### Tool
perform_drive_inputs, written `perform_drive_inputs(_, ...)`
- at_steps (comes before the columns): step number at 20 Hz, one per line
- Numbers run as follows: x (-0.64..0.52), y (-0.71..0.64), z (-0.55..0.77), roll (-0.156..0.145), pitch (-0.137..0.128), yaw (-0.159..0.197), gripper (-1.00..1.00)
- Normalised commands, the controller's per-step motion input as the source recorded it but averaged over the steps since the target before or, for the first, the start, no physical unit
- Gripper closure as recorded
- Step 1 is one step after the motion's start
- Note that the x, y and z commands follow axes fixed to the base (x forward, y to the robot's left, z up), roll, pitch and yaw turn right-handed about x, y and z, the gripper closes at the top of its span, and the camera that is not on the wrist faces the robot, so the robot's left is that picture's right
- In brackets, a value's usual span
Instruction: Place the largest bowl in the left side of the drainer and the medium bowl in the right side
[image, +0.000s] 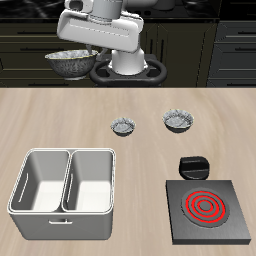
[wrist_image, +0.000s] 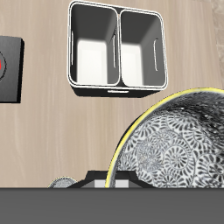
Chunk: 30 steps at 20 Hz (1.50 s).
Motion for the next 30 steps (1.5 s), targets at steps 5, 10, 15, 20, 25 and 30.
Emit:
perform_drive_inputs(5,0.30,0.14,0.12,0.009,0.016,-0.003,1.00)
perform_drive_inputs(10,0.28,0.11,0.08,-0.012,0.008,-0.002,1.00)
perform_drive_inputs(15,0.34,0.06,0.04,-0.025,0.018,-0.023,1.00)
perform_drive_inputs(20,0.47,0.08,0.06,-0.042,0.014,-0.001,1.00)
perform_drive_inputs(25,0.28,0.04,0.09,-0.030,-0.004,-0.007,1.00)
perform_drive_inputs(30,0.32,0.03,0.00,-0.019,0.021,-0.022,1.00)
